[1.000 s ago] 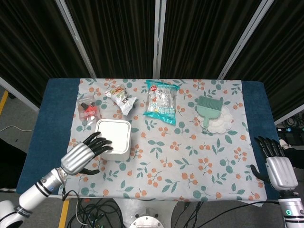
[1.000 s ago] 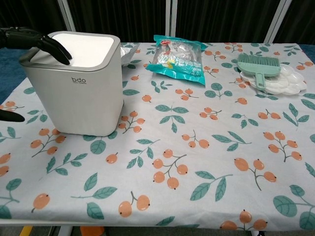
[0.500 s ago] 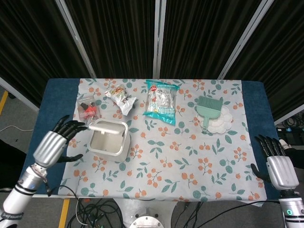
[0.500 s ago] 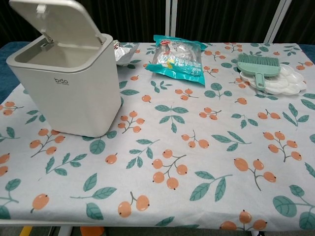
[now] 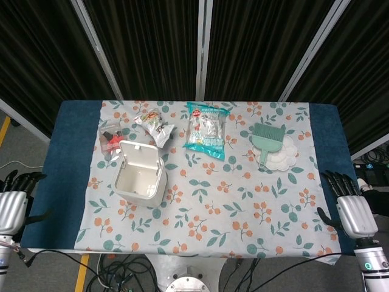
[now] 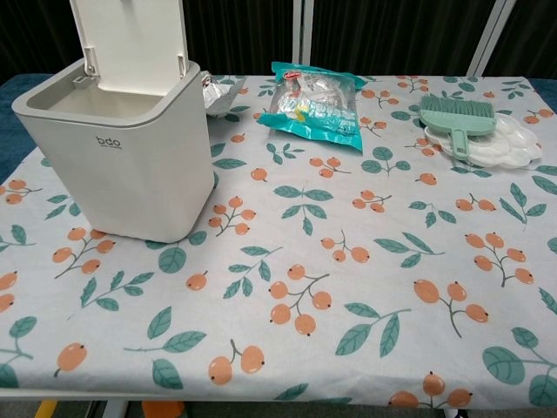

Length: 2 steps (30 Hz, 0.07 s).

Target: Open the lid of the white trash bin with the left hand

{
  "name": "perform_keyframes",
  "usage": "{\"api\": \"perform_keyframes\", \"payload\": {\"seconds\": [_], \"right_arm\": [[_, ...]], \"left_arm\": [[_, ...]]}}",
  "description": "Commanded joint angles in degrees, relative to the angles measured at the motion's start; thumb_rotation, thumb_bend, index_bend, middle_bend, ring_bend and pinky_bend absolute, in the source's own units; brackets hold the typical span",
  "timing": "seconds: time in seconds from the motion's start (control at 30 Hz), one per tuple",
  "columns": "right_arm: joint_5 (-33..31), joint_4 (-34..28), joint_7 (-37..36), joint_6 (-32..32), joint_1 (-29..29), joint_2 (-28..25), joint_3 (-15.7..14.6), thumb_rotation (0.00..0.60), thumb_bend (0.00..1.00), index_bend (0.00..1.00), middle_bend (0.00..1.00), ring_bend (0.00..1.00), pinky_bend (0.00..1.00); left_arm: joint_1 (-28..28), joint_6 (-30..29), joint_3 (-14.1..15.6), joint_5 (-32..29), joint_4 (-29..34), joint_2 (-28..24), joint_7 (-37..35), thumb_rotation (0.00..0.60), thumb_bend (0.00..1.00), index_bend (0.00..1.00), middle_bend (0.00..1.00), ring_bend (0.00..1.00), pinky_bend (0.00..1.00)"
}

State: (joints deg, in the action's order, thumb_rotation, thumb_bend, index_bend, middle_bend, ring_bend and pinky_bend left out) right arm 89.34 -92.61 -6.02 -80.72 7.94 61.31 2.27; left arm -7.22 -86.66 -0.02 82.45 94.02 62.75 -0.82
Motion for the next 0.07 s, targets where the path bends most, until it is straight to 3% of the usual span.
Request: {"api": "perform_keyframes", "payload": {"seconds": [0.03, 0.07], "right_arm": [[1.0, 0.3, -0.4, -1.6, -0.6, 0.5, -0.2, 0.600, 0.26, 0.00, 0.03, 0.00, 0.00], [1.0, 0.4, -0.2, -2.1, -0.8, 0.7, -0.2, 0.600, 0.26, 0.00, 0.03, 0.00, 0.00]], "left_arm": [[2.3, -2.0, 1.6, 0.5, 0.5, 1.4, 1.8, 0.595, 0.00, 0.22, 0.18, 0.15, 0.00], [2.8, -2.3, 1.9, 0.8, 0.7, 1.8, 2.0, 0.594, 0.00, 0.22, 0.18, 0.15, 0.00]]}}
